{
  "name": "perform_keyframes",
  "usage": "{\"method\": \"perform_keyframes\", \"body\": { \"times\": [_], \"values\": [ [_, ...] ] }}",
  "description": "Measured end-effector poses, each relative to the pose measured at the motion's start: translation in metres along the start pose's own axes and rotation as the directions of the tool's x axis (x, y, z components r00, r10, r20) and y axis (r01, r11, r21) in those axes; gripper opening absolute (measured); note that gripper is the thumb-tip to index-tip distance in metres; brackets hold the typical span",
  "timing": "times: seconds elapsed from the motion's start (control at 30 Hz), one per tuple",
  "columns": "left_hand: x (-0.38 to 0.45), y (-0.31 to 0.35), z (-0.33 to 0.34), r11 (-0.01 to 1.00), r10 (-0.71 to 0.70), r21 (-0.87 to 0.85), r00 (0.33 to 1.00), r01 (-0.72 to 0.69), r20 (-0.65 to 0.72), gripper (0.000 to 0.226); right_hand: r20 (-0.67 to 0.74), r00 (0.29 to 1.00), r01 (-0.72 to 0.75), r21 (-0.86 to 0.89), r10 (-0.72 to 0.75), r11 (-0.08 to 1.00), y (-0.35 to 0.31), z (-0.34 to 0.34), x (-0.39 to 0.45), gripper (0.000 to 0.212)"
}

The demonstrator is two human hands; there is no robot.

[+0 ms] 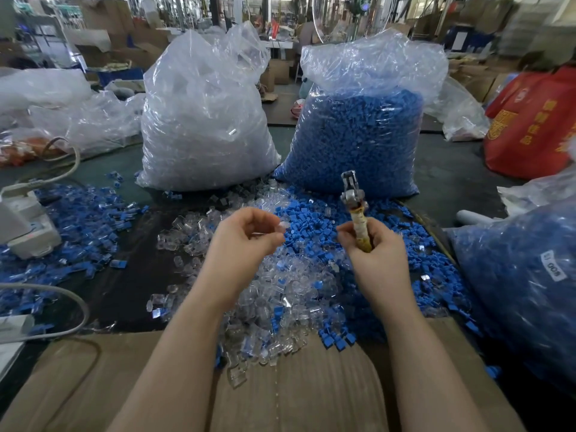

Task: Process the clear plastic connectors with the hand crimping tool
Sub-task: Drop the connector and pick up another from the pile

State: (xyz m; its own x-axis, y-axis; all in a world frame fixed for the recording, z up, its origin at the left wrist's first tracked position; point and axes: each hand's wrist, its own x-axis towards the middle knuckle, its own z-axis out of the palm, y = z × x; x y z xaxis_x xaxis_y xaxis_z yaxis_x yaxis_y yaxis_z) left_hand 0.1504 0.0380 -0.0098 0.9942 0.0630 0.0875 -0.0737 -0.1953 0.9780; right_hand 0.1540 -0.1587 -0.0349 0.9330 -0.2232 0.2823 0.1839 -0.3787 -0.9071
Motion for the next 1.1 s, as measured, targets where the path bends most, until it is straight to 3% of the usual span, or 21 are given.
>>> {"method": "perform_keyframes", "body": {
  "times": [0.2, 0.33, 1.1],
  "values": [
    [-0.006, 0.004, 0.019, 0.997, 0.077, -0.006, 0.995, -0.078, -0.070, 0.035, 0.031, 0.998, 0.039, 0.233, -0.047, 0.972, -0.016, 0.014, -0.010, 0.015],
    [-0.007, 0.006, 0.022, 0.989, 0.146, 0.050, 0.985, -0.142, -0.090, 0.032, 0.081, 0.996, 0.017, 0.334, -0.047, 0.942, -0.020, 0.018, -0.013, 0.016],
    [-0.011, 0.004, 0.030, 0.966, 0.246, 0.115, 0.962, -0.233, -0.116, 0.030, 0.092, 0.988, 0.104, 0.214, -0.126, 0.971, -0.016, 0.022, -0.015, 0.011]
  ]
}}
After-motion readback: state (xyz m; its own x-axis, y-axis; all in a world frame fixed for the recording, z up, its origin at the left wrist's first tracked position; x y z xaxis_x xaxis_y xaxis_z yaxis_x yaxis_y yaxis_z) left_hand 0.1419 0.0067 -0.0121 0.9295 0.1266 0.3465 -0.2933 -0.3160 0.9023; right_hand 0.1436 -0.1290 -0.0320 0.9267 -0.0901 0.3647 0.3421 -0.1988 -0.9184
